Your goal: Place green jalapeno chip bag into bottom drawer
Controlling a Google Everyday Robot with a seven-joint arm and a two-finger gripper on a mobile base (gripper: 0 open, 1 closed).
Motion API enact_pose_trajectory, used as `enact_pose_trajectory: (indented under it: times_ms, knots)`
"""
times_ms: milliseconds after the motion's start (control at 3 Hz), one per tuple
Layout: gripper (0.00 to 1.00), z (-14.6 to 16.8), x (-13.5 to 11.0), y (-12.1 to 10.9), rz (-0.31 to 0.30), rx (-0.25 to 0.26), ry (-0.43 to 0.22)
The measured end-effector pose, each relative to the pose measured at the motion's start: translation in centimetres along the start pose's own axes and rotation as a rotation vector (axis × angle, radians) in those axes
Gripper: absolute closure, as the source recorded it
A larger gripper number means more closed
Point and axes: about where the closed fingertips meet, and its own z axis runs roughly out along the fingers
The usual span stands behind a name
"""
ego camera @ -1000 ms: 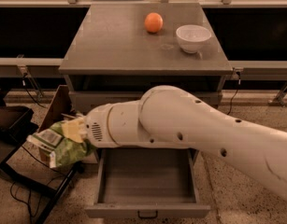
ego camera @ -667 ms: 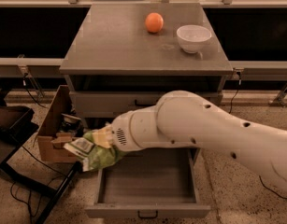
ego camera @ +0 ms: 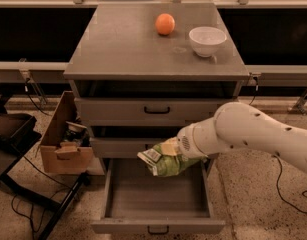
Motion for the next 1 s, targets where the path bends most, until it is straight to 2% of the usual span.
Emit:
enact_pose_trajectory:
  times_ms: [333,667,1000]
  knots:
    - [1.0,1.5,3.1,-6.8,0.082,0.069,0.069]
    - [1.0,2.6,5.4,-10.1,0.173,0.101,0.09]
    - [1.0,2.7,5.7,-10.5,0.185,0.104,0.093]
